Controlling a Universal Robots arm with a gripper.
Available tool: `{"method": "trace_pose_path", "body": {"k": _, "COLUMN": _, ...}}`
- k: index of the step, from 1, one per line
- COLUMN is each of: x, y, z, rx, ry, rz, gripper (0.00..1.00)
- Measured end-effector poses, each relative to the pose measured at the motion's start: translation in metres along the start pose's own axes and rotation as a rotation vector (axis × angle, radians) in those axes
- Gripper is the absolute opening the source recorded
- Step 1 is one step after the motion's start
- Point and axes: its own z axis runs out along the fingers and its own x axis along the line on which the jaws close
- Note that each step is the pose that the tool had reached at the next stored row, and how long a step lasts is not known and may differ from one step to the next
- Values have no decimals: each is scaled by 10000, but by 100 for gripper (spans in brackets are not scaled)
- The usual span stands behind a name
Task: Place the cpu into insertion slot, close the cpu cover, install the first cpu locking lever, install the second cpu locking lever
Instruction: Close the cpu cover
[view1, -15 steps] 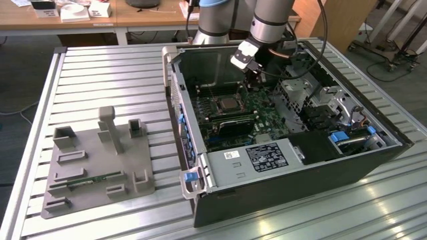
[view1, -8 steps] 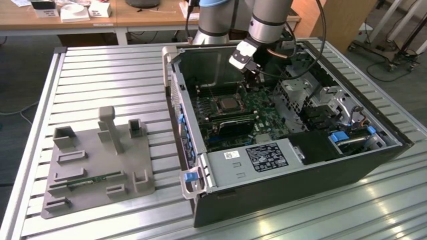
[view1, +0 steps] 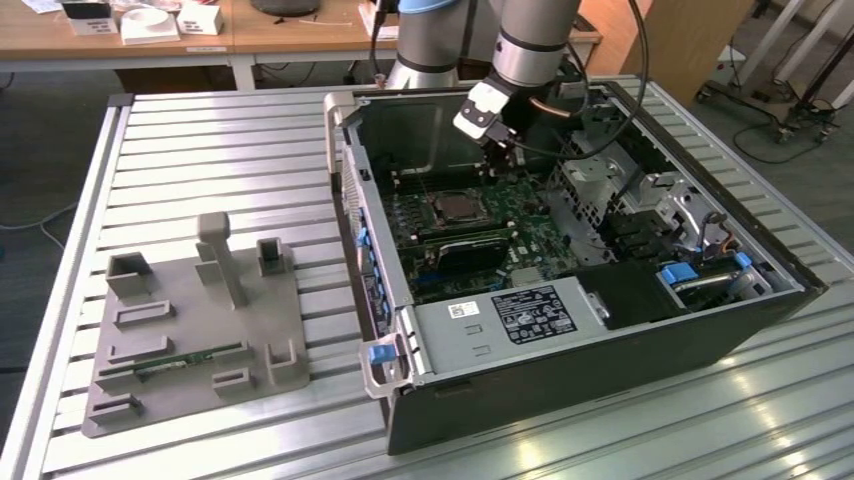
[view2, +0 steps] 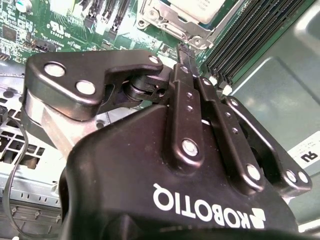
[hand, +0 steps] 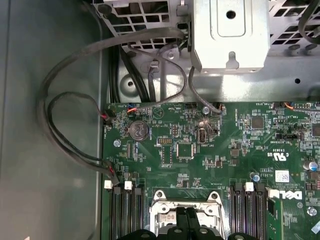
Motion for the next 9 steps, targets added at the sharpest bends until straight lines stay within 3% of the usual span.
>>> {"method": "trace_pose_path", "body": {"k": 9, "x": -1, "y": -106, "z": -2, "rx": -1, "ry": 0, "rz": 0, "gripper": 11}}
